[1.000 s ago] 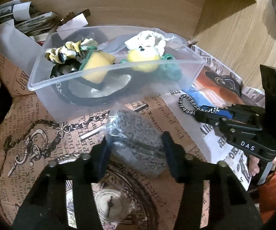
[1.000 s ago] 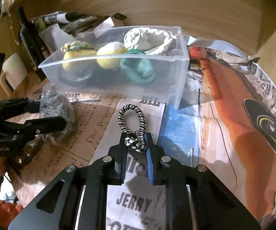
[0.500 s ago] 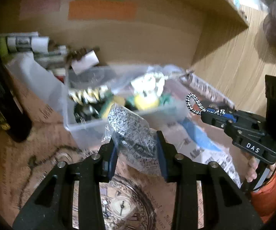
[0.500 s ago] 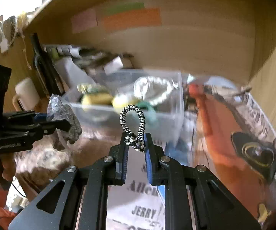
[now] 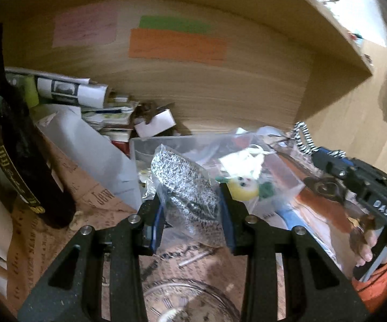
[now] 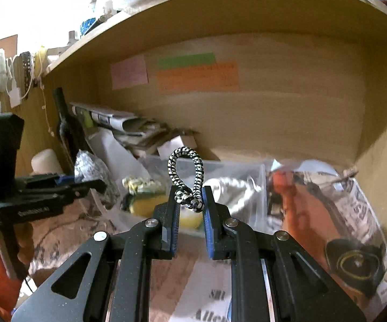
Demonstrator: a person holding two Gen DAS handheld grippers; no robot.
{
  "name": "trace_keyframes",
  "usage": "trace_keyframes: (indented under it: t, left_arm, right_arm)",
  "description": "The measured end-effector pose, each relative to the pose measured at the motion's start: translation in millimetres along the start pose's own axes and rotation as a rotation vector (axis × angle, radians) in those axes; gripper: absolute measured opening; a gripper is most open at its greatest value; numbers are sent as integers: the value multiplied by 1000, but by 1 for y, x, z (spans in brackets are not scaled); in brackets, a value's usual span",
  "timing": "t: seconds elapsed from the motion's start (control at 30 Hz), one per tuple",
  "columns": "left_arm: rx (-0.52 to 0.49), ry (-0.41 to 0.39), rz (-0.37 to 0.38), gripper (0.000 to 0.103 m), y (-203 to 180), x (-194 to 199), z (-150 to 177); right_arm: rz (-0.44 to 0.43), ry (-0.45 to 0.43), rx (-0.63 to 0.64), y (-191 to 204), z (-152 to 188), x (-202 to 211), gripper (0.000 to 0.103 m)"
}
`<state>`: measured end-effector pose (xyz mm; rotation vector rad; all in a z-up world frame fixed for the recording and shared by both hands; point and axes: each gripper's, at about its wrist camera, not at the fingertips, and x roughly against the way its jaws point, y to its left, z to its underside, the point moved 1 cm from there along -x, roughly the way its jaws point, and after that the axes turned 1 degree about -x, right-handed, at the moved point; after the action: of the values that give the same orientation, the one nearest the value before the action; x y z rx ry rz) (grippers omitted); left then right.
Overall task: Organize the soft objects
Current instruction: 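Lower the grey pouch into the clear box with the left tool while the right tool drops the bracelet in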
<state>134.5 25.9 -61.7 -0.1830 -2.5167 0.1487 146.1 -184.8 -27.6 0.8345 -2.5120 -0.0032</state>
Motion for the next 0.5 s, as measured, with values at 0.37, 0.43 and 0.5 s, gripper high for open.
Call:
trace_keyframes:
  t: [0.37,0.43,0.5]
  left_arm:
    - [32,59,5,37,15,-38,0]
    - [21,66,0,37,13,-44,-1]
    - [14,75,0,37,12,-49,-2]
  right_arm:
    - [-48,102,25,12,-2,-58,15]
    - [-49,133,32,14,0,-71,15]
    - [-49,162,37,17,4,-82,15]
